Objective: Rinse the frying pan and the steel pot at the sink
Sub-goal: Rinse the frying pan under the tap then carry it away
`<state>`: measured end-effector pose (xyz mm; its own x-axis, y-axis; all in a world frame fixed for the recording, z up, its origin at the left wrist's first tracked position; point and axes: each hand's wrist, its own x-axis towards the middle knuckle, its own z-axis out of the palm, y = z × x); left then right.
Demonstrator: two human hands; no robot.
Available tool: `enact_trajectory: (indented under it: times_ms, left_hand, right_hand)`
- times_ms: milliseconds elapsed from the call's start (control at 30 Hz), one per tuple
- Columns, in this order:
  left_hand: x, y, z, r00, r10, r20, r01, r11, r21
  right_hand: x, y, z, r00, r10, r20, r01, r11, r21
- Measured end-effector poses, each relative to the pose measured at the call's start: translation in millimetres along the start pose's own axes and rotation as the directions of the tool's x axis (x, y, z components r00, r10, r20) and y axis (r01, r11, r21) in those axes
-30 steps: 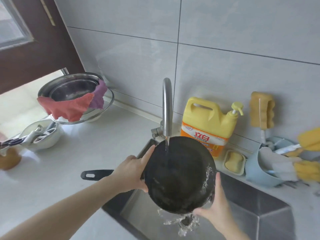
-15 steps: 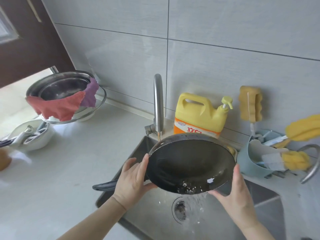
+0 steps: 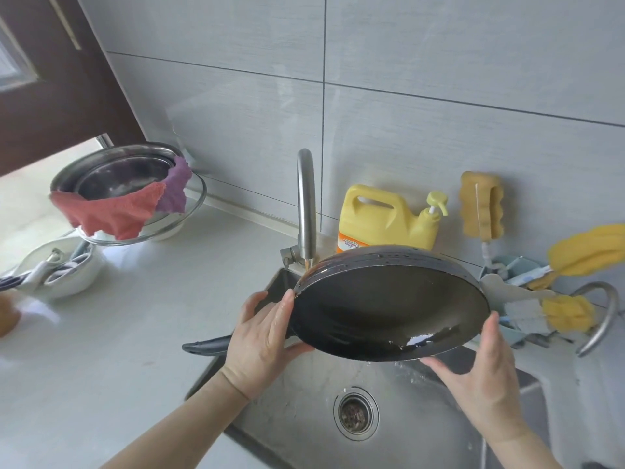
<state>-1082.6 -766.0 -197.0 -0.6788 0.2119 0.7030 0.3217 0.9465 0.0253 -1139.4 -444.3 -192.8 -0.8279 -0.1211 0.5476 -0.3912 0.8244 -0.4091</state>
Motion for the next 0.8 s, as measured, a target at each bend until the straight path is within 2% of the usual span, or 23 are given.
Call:
enact_trajectory:
  times_ms: [133,233,300,367,433,467,533,567,700,800]
  left_hand:
    - [-6,0,0,0.999,-0.014,0.035,0.014,1.0,-0.004]
    - [-12,2,1,0.997,-0.041,0.072,0.043,0.999,-0.021]
    - [-14,3,0,0.985,-0.069,0.16,0.079,0.995,-0.061]
    - [-17,2,1,0.94,-0.107,0.324,0.147,0.984,-0.101]
    - [-14,3,-1,0.844,-0.155,0.514,0.235,0.968,-0.093]
    - [-9,4,-4,0.771,-0.187,0.609,0.296,0.952,-0.082]
    - [-7,2,-6,0.571,-0.226,0.789,0.452,0.889,-0.072]
    - [-8,-4,-4,0.493,-0.216,0.843,0.521,0.849,-0.087]
    - [-14,-39,-6,0.279,-0.054,0.959,0.792,0.578,-0.198]
    - [-5,-59,-20,0.14,0.042,0.989,0.867,0.476,-0.143]
  right_hand:
    - [-8,2,5,0.993,0.069,0.093,-0.068,0.998,-0.013]
    - [-15,3,7,0.985,0.087,0.146,-0.098,0.993,0.067]
    - [-24,7,11,0.973,0.062,0.222,-0.097,0.984,0.15]
    - [-29,10,12,0.931,0.077,0.357,-0.161,0.964,0.212]
    - [-30,10,9,0.868,0.111,0.484,-0.24,0.947,0.213]
    - [-30,11,9,0.828,0.128,0.546,-0.272,0.943,0.192]
    - [-26,12,11,0.743,0.144,0.653,-0.317,0.936,0.154]
    - [-22,12,12,0.697,0.143,0.703,-0.336,0.931,0.144]
    - [-17,6,22,0.516,0.133,0.846,-0.461,0.876,0.143]
    - [-22,-4,30,0.377,0.112,0.92,-0.534,0.837,0.117]
